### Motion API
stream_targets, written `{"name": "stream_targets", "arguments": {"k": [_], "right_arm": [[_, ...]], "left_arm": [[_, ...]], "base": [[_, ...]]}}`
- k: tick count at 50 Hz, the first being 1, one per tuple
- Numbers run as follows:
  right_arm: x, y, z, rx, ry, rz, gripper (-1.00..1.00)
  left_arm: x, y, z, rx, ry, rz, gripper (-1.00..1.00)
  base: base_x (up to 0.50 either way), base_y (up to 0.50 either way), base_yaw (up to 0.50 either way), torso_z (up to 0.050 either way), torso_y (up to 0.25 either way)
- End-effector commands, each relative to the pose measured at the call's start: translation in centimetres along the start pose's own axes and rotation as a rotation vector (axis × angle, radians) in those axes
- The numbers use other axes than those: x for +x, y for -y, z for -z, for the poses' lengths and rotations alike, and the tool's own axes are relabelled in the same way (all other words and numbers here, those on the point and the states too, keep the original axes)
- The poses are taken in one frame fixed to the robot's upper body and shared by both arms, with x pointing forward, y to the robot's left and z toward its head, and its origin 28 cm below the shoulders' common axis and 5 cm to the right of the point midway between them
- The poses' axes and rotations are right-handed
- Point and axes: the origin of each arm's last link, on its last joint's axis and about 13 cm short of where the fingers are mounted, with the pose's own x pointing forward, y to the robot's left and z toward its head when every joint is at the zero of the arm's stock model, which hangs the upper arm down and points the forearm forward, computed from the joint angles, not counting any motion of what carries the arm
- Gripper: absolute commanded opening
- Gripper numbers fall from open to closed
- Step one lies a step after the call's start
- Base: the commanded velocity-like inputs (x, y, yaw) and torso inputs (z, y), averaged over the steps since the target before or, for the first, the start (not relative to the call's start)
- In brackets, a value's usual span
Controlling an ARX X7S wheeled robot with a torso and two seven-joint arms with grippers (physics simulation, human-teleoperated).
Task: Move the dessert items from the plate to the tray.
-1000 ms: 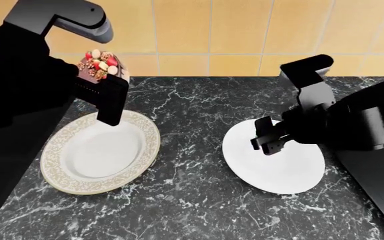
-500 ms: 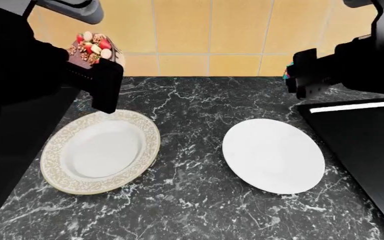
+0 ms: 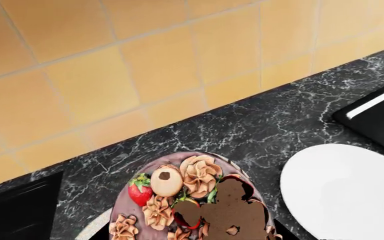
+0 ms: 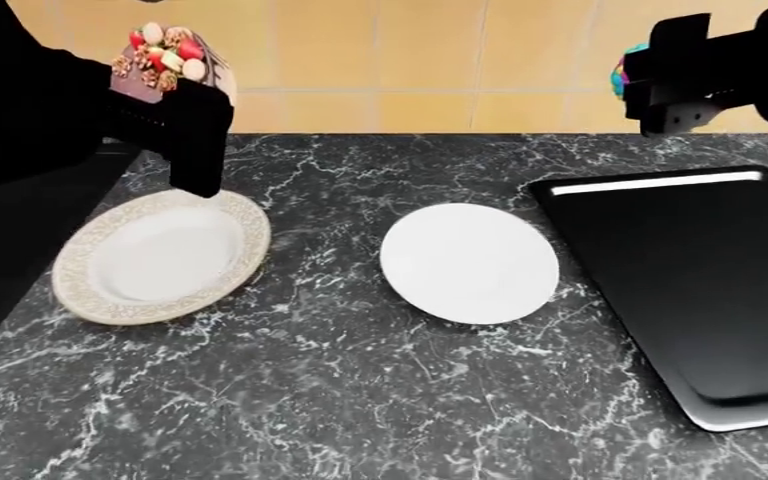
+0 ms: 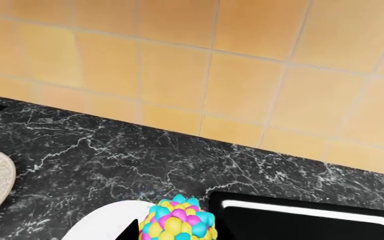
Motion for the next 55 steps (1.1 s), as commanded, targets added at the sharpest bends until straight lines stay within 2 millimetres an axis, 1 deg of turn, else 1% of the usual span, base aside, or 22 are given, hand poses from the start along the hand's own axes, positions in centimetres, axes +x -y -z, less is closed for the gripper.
{"name": "stream_targets", "arguments": {"k": [1, 26, 36, 47, 55], "right_arm": [[-0.16, 0.06, 0.08, 0.008, 0.013, 0.012, -1.0], [-0.07, -0.19, 0.37, -0.003, 0.001, -0.012, -1.0], [0.22, -0.14, 0.64, -0.006, -0.003, -0.012, -1.0], [0.35, -0.3, 0.75, -0.012, -0.009, -0.018, -1.0], [0.48, -0.35, 0.97, -0.02, -0.012, -0.024, -1.0]], "left_arm": [[-0.25, 0.02, -0.38, -0.016, 0.026, -0.011, -1.0], [-0.11, 0.08, -0.28, -0.013, 0.026, -0.001, -1.0], [-0.15, -0.03, 0.05, -0.017, 0.021, -0.007, -1.0], [-0.04, 0.27, -0.09, -0.012, 0.022, 0.004, -1.0], [0.16, 0.32, -0.15, -0.011, 0.02, 0.009, -1.0]], "base": [[0.0, -0.5, 0.0, 0.0, 0.0], [0.01, -0.49, 0.0, 0.0, 0.0], [0.01, -0.47, 0.0, 0.0, 0.001], [0.0, -0.35, 0.0, 0.0, 0.0], [0.0, -0.17, 0.0, 0.0, 0.001]]}}
